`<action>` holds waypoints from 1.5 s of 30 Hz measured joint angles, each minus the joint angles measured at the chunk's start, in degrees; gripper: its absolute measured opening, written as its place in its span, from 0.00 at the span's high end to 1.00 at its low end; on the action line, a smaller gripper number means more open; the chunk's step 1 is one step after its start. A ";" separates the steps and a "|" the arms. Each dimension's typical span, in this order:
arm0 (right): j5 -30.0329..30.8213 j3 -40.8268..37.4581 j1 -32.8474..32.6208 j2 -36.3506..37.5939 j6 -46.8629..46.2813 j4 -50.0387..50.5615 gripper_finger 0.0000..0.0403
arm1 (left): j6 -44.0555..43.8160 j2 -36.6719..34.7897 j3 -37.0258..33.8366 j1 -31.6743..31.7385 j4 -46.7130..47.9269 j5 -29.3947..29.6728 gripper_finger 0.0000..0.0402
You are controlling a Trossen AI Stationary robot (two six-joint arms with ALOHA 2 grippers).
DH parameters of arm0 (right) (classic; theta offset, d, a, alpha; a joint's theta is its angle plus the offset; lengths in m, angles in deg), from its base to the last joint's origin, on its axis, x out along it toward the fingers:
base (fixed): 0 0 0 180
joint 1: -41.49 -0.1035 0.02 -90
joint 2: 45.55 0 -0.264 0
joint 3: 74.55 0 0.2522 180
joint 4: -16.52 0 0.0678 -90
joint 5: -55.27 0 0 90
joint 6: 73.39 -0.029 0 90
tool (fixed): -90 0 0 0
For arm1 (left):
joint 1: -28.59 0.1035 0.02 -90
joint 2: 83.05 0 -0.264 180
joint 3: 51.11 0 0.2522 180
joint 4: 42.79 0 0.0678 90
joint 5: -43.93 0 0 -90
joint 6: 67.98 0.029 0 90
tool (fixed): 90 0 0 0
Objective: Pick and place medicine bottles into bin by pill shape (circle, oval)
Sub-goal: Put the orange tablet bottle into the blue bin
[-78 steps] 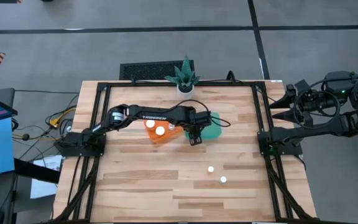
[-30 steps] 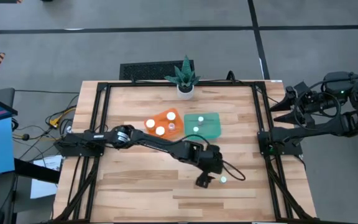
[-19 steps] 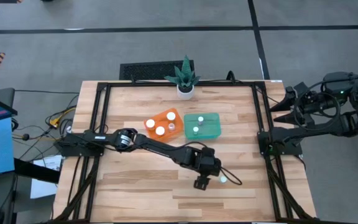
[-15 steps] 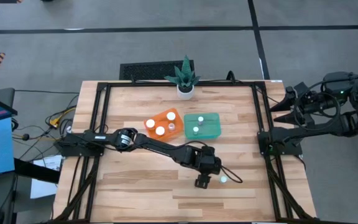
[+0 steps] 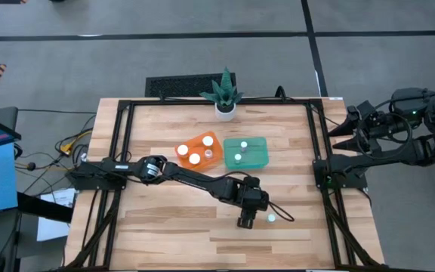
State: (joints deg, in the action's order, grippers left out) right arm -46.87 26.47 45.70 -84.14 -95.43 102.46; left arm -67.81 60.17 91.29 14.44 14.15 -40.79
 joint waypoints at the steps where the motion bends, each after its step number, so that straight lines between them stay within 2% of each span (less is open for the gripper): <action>1: -0.01 -0.01 0.00 0.00 0.01 -0.01 0.40 | 0.00 0.00 0.00 0.00 -0.07 0.47 0.53; 12: 0.00 -0.02 0.00 0.00 0.02 -0.06 0.40 | 0.00 0.00 0.00 0.00 -0.01 1.11 0.68; 15: 0.00 -0.02 0.00 0.00 0.04 -0.08 0.40 | -0.41 0.00 1.57 0.00 2.97 1.11 0.72; 20: 0.00 -0.02 0.00 0.00 0.04 -0.10 0.40 | -0.40 -0.03 5.87 0.58 7.44 1.53 0.72; 23: 0.00 -0.02 0.00 0.00 0.04 -0.12 0.40 | -0.82 -1.45 6.09 1.54 7.54 1.97 0.72; 29: 0.02 -0.03 0.00 -0.02 0.06 -0.20 0.40 | -5.04 -7.70 6.23 5.38 10.92 7.53 0.72; 33: 0.04 -0.04 0.00 -0.01 0.15 -0.20 0.40 | -6.40 -12.61 6.47 9.46 9.62 14.10 0.72; 35: 0.07 -0.04 0.00 -0.02 0.17 -0.21 0.40 | -7.05 -13.96 6.47 11.83 9.24 15.17 0.72; 40: 0.10 -0.04 0.00 -0.02 0.01 -0.21 0.40 | -8.41 -14.66 6.35 17.38 9.23 10.97 0.72; 45: 0.31 -0.04 0.02 -0.02 0.00 -0.21 0.40 | -7.51 -11.48 5.92 19.70 7.97 7.25 0.72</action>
State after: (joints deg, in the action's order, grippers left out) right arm -46.57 26.43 45.72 -84.16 -95.43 102.25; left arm -75.32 48.68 97.22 34.14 22.12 -33.53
